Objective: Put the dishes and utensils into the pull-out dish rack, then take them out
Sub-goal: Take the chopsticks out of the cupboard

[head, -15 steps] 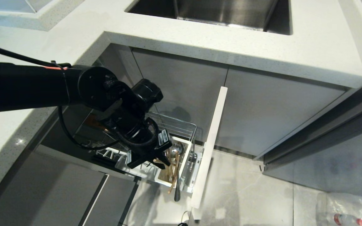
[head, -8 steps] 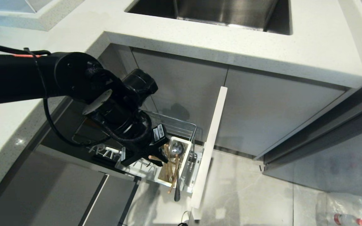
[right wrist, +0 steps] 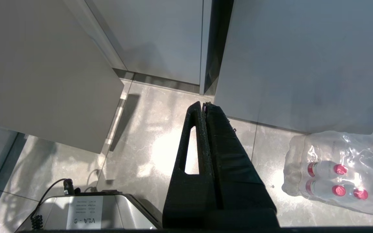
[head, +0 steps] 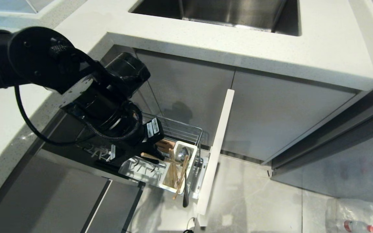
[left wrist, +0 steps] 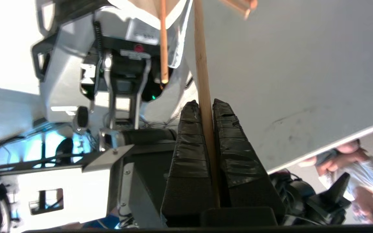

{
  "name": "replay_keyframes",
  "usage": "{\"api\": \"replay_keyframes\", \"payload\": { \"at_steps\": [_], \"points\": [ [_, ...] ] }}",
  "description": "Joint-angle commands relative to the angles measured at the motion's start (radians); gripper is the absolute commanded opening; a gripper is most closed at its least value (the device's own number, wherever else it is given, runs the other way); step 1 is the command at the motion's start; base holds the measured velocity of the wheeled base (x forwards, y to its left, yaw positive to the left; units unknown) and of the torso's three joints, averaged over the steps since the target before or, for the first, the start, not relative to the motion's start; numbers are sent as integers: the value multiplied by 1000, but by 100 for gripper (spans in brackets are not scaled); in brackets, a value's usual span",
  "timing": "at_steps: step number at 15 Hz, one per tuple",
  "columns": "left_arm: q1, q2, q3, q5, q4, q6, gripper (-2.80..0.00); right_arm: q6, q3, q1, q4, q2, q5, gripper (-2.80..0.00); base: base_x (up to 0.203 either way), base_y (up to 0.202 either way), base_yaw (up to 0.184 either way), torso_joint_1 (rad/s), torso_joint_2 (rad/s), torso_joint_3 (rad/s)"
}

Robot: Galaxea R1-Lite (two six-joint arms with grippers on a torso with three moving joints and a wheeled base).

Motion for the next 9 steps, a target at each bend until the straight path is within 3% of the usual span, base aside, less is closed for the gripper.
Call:
{"api": "replay_keyframes", "payload": {
  "at_steps": [1, 4, 9],
  "points": [
    [-7, -14, -18, 6, 39, -5, -280, 0, 2, 0, -1, 1, 0, -280, 0, 0, 0, 0, 0, 0],
    [-17, -17, -20, 40, 72, 0, -280, 0, 2, -1, -1, 1, 0, -280, 0, 0, 0, 0, 0, 0],
    [-55, -86, -75, 36, 152, -1, -280, 0, 2, -1, 1, 1, 0, -280, 0, 0, 0, 0, 0, 0]
  ]
}}
